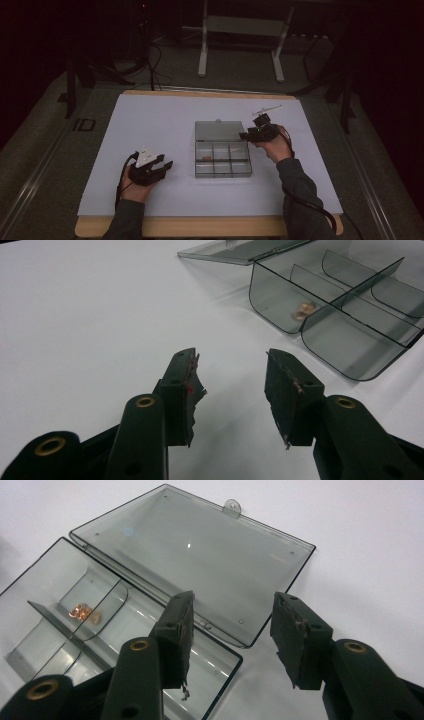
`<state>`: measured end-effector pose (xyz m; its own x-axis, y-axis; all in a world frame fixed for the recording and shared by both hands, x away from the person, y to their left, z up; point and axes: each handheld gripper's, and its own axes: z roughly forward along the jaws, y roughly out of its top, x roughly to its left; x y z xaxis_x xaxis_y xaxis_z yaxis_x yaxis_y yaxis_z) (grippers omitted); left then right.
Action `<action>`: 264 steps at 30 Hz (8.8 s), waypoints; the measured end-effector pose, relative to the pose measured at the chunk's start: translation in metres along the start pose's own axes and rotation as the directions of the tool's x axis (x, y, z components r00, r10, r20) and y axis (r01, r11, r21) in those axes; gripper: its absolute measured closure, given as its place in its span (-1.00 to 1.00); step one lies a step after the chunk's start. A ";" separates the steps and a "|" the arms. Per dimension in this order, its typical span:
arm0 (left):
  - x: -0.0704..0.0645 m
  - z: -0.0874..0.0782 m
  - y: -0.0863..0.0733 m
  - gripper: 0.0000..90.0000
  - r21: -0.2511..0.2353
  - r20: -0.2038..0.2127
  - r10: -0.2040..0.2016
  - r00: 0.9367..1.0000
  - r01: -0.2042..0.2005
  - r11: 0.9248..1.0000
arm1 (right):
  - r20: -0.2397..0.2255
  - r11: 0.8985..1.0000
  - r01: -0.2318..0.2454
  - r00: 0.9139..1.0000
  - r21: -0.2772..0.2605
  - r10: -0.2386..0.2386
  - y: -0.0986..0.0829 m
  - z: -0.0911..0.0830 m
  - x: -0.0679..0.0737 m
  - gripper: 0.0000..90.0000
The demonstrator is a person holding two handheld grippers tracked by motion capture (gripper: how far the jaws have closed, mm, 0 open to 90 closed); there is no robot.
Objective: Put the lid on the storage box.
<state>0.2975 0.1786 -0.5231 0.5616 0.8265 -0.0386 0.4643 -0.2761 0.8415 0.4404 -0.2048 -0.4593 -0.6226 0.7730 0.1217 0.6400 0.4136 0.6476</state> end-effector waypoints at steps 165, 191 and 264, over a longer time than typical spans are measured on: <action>-0.055 0.046 0.037 0.45 0.108 0.208 0.000 0.978 -0.023 0.994 | 0.020 0.984 -0.097 0.995 -0.148 0.101 -0.021 0.009 -0.010 0.72; -0.054 0.045 0.037 0.45 0.110 0.208 0.001 0.978 -0.025 0.994 | 0.099 0.985 0.005 0.995 -0.175 0.013 -0.029 -0.003 0.007 0.75; -0.049 0.017 0.105 1.00 -0.061 0.166 -0.046 0.985 0.057 0.997 | 0.173 0.971 0.094 0.983 -0.221 -0.056 -0.059 -0.028 0.036 0.75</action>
<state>0.3308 0.1004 -0.4421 0.6454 0.7455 -0.1664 0.4531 -0.1984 0.8691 0.3674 -0.2152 -0.4717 -0.5701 0.8202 -0.0471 0.4633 0.3683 0.8061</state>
